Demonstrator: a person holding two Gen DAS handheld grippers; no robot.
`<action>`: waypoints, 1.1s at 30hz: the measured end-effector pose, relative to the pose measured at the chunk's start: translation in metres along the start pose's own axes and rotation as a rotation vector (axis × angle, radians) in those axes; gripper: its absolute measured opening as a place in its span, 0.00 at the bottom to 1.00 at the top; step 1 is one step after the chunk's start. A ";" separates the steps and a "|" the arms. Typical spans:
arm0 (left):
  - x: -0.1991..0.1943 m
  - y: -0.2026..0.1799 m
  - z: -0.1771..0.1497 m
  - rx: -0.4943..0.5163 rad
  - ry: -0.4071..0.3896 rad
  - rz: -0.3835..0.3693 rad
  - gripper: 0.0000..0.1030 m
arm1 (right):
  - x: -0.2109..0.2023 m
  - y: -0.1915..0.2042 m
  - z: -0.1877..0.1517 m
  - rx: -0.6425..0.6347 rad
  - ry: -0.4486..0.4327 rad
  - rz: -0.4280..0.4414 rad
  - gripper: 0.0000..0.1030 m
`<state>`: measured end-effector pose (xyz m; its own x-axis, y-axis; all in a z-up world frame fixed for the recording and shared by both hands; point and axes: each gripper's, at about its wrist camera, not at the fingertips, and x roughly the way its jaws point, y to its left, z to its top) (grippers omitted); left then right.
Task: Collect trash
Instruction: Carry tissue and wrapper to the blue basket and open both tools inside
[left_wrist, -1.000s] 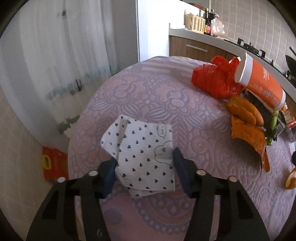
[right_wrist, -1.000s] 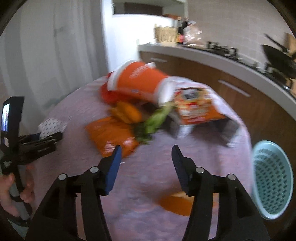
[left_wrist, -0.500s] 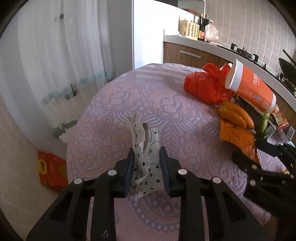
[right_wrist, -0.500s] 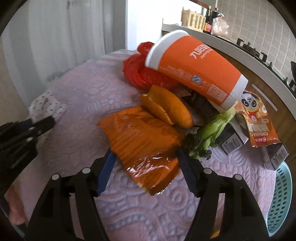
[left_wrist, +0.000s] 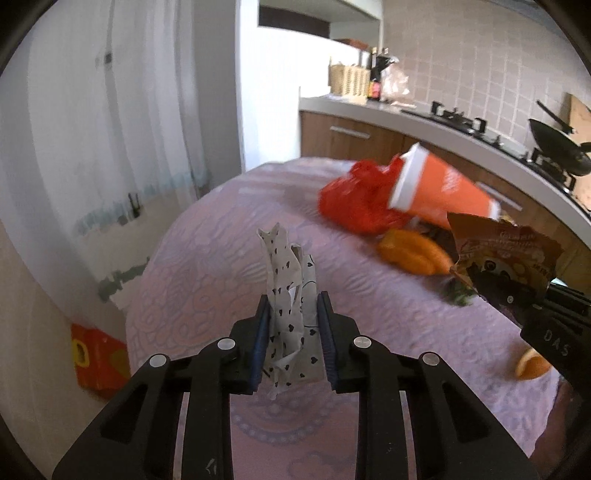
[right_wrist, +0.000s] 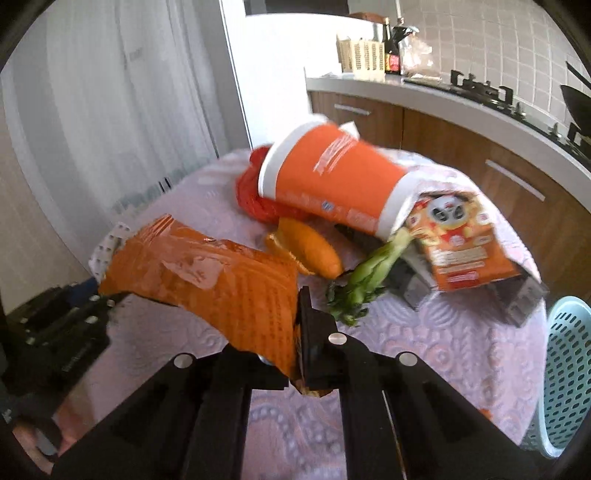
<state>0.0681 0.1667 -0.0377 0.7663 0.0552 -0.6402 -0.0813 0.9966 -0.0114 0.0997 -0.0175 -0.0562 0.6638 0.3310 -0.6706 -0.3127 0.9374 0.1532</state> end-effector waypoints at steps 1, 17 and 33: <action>-0.005 -0.007 0.002 0.007 -0.009 -0.013 0.23 | -0.008 -0.002 0.000 0.009 -0.008 0.001 0.03; -0.042 -0.206 0.017 0.256 -0.073 -0.322 0.23 | -0.122 -0.176 -0.024 0.276 -0.096 -0.273 0.03; 0.011 -0.380 -0.030 0.423 0.166 -0.549 0.23 | -0.123 -0.356 -0.132 0.618 0.158 -0.407 0.03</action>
<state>0.0877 -0.2133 -0.0636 0.5160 -0.4381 -0.7361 0.5684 0.8180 -0.0884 0.0394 -0.4059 -0.1241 0.5254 -0.0300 -0.8503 0.4050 0.8877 0.2190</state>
